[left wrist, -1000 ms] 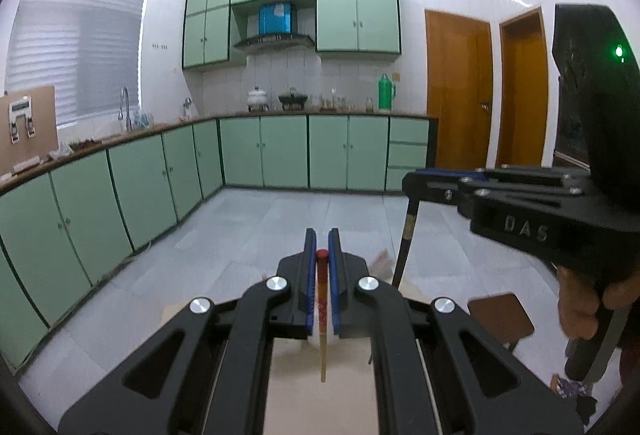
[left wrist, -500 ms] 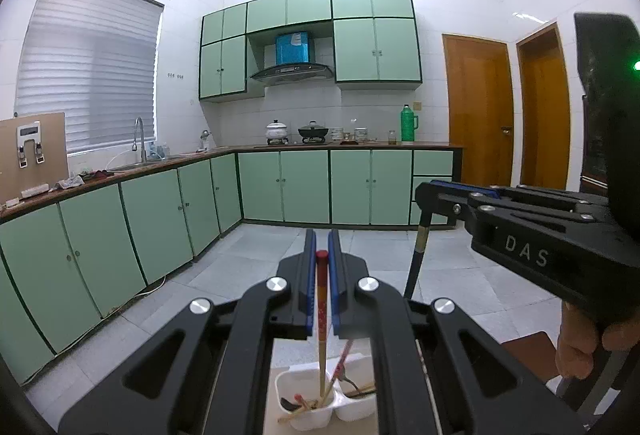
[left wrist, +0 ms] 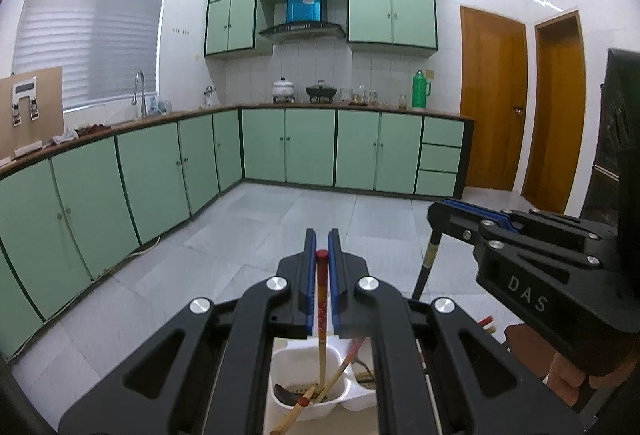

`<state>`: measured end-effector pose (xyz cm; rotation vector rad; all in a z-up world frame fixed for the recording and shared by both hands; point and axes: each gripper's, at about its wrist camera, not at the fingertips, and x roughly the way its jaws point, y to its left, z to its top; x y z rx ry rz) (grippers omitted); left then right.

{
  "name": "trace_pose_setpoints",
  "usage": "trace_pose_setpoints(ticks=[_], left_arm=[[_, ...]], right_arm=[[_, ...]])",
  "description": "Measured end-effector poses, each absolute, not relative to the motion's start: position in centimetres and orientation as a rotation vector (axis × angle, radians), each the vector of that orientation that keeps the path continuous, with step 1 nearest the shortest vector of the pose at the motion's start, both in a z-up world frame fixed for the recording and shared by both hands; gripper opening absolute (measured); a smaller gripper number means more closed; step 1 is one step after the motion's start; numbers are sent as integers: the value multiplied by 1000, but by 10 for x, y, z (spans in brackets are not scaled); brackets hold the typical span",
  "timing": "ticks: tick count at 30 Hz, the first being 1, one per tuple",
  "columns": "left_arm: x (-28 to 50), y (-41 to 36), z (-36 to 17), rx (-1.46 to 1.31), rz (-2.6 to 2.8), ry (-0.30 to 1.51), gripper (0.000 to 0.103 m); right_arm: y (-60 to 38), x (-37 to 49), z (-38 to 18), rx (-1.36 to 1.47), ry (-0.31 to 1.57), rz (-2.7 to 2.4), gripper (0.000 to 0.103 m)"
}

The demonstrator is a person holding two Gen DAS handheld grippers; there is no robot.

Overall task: Organize utensils
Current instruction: 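Lift both chopsticks and carry them over the white holder, then open both tools to drop the chopsticks into the holder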

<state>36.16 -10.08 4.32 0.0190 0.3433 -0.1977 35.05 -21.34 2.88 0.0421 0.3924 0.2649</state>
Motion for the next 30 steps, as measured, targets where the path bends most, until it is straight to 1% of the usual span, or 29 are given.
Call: trace_pose_setpoints(ticks=[10, 13, 14, 15, 16, 17, 18, 19, 20, 22, 24, 25, 27, 28, 30], left_arm=[[376, -91, 8, 27, -193, 461, 6], [370, -88, 8, 25, -192, 457, 7], [367, -86, 9, 19, -194, 453, 10], [364, -84, 11, 12, -194, 448, 12], [362, -82, 12, 7, -193, 444, 17], [359, -81, 13, 3, -192, 438, 23], [355, -78, 15, 0, -189, 430, 26], [350, -78, 17, -1, -188, 424, 30], [345, -77, 18, 0, -185, 418, 33], [334, -73, 21, -2, -175, 410, 36], [324, -72, 23, -10, -174, 406, 41], [316, -70, 24, -15, -175, 402, 45], [303, -67, 25, -11, -164, 395, 53], [294, -65, 25, -11, -157, 390, 58], [280, -62, 25, -19, -154, 385, 63]], right_arm=[[-221, 363, -7, 62, 516, 267, 8], [-229, 357, -7, 75, 505, 260, 23], [-231, 354, -6, 79, 498, 258, 31], [-235, 350, -4, 86, 492, 257, 33], [-237, 347, -3, 88, 490, 257, 34], [-239, 344, -1, 88, 488, 257, 38], [-241, 340, 1, 86, 482, 255, 45], [-244, 333, 4, 83, 472, 248, 48], [-246, 329, 6, 83, 465, 245, 53], [-251, 319, 9, 91, 455, 243, 58], [-257, 306, 12, 101, 445, 236, 68], [-260, 298, 13, 103, 439, 230, 69], [-264, 286, 14, 103, 431, 222, 76], [-267, 277, 13, 103, 428, 216, 80], [-269, 265, 11, 109, 425, 210, 88]])
